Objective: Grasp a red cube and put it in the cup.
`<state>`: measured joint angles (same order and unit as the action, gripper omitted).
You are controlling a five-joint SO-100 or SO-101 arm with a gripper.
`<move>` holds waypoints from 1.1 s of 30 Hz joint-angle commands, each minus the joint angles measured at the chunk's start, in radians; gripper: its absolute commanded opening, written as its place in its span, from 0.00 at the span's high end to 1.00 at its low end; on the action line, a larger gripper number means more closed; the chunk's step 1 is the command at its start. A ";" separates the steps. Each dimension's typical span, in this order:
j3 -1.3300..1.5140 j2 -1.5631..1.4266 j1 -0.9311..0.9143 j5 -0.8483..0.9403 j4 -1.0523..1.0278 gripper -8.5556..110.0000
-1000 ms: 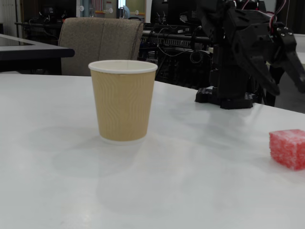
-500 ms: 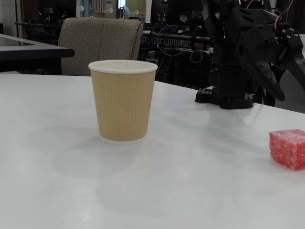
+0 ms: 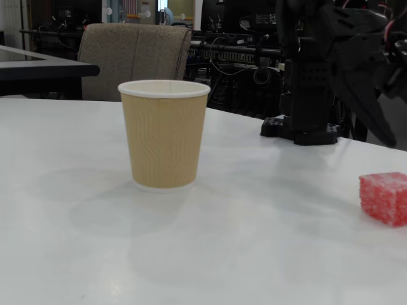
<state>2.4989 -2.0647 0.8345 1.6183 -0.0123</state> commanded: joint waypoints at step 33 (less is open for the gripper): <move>-0.181 0.092 -0.114 -0.017 0.029 0.68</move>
<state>2.3700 -1.9328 0.7148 1.6183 0.0077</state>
